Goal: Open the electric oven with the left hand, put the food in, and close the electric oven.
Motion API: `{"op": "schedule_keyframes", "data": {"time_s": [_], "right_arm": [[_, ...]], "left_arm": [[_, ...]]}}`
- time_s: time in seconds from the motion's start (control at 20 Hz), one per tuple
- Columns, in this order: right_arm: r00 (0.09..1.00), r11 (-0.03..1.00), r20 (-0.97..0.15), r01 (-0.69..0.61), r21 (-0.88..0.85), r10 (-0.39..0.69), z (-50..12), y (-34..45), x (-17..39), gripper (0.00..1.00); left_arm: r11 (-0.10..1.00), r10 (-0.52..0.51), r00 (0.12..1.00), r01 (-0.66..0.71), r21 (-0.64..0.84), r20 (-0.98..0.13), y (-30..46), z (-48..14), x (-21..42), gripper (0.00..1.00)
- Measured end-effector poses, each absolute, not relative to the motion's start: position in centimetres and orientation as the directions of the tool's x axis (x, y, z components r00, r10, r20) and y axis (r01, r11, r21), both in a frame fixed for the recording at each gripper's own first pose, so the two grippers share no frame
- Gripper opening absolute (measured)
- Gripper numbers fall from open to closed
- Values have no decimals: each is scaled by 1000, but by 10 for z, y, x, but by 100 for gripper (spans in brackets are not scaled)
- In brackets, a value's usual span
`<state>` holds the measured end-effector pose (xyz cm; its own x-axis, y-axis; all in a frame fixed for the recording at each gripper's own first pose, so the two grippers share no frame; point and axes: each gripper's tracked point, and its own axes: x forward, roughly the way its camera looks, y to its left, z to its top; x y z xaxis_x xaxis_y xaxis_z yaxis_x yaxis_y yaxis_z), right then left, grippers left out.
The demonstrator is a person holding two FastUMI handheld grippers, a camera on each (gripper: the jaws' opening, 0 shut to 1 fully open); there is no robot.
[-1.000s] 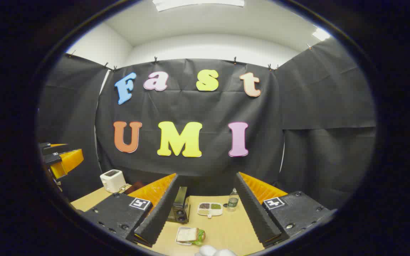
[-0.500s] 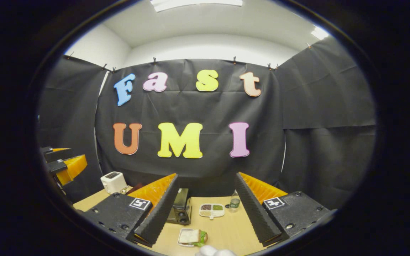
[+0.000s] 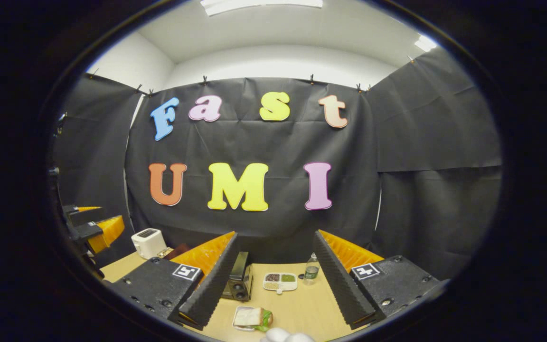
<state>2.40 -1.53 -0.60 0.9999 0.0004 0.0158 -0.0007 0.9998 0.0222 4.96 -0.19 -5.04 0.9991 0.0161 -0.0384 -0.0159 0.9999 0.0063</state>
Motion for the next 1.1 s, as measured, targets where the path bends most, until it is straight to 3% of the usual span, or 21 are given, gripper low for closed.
{"op": "schedule_keyframes", "data": {"time_s": [0.55,1.1], "right_arm": [[1000,999,-17,-6,-32,6,-45,-47,34,97],[993,996,-102,49,-74,-56,-77,-70,50,100]], "left_arm": [[999,-29,980,25,-24,-198,-40,-204,132,95],[1000,-20,937,15,-18,-347,-61,-305,208,96]]}}
